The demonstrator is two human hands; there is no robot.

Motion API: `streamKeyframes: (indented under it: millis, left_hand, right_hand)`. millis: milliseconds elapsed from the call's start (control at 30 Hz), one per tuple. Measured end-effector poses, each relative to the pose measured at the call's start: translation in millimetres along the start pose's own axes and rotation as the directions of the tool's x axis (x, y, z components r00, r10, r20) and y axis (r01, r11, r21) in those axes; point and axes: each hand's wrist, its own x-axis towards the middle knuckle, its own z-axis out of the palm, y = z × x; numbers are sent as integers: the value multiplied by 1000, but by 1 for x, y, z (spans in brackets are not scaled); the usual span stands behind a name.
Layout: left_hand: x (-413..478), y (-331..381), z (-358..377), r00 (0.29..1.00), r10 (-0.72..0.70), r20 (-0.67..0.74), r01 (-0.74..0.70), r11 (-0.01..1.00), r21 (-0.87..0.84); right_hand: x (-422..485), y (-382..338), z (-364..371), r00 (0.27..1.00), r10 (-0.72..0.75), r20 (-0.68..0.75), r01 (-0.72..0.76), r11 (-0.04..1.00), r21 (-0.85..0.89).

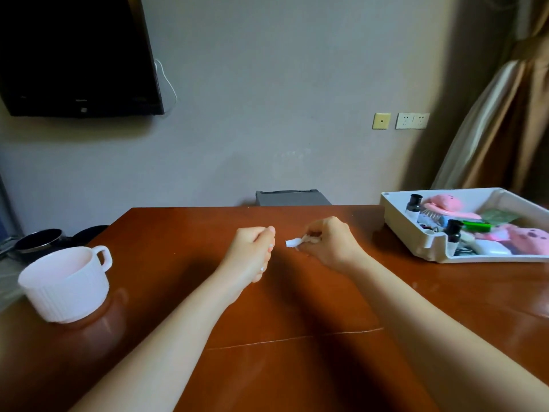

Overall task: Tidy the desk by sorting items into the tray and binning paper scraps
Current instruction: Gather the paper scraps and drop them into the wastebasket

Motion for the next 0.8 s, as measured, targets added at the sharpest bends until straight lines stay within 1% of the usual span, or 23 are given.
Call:
streamKeyframes:
  millis: [100, 233, 400, 500, 567, 667, 800]
  left_hand:
    - [-17, 16, 13, 997, 59, 52, -61, 997, 37]
    - [-45, 34, 32, 986, 106, 131, -126, 980, 153]
    - [-85, 50, 65, 957, 62, 284, -124, 971, 206]
    - [-108, 55, 91, 929, 42, 369, -121, 973, 194]
    - [-125, 59, 111, 903, 32, 429, -129, 971, 201]
    - [-154, 63, 142, 836, 46, 547, -167, 970, 174]
    - [-195, 69, 188, 751, 102, 653, -271, 949, 163]
  right_hand:
    - [-26, -4, -35, 1000, -12, -13, 11, 999, -45]
    - [-66, -2, -75, 999, 14, -34, -19, 989, -146]
    - [-126, 5, -121, 992, 72, -100, -91, 974, -208]
    - [-168, 13, -144, 986, 105, -133, -131, 969, -211]
    - [-196, 20, -158, 978, 142, -152, -170, 967, -188]
    - [-239, 33, -177, 966, 191, -177, -224, 955, -192]
    - [-297, 55, -196, 944, 253, -209, -297, 930, -216]
